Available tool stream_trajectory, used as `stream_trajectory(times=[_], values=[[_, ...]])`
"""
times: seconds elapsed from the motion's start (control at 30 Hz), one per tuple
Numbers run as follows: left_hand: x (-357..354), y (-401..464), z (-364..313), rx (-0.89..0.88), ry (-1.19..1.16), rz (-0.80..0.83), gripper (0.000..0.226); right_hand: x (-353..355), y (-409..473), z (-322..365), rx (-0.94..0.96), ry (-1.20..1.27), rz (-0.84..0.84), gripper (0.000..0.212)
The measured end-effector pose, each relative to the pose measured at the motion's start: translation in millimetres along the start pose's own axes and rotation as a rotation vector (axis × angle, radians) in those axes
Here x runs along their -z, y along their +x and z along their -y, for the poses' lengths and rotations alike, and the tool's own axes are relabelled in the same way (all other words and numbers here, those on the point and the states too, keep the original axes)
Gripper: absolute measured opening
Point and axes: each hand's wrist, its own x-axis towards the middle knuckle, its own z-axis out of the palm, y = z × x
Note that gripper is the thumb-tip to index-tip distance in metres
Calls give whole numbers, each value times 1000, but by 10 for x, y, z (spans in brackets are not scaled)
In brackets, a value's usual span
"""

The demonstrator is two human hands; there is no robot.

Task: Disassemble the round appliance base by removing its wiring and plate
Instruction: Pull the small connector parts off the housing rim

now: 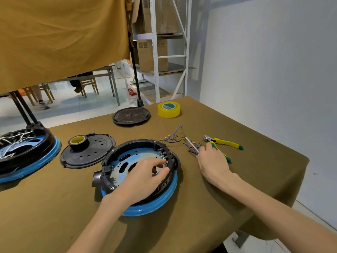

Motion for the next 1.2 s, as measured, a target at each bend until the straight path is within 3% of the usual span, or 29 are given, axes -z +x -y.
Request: stream_trajectory(times=[0.1,0.2,0.3,0.4,0.53,0.7,0.83,0.9,1.0,1.07,1.2], values=[[-40,12,34,-12,-9,-17,46,201,-31,-26,-1,504,-59,19],[-70,-7,47,-24,41,-25,47,357,31,184,-74,916,130,14],[-53,15,58,-9,-103,3,39,377,89,438,-67,860,328,31],[-12,95,68,45,-253,43,23,327,101,529,-55,817,388,51],[-17,145,70,52,-356,60,15,285,129,526,-42,838,364,45],[-50,145,63,3,-352,15,19,248,226,507,-2,934,385,32],[-24,90,48,-33,-462,157,32,225,308,448,69,1005,478,23],[32,99,93,-16,-408,166,24,251,391,423,125,1030,548,22],[172,198,259,5,-53,-175,21,316,501,421,203,998,586,23],[230,279,335,-70,196,-306,36,306,494,450,207,999,524,22],[125,460,357,-221,329,-77,74,201,255,420,200,834,318,35]])
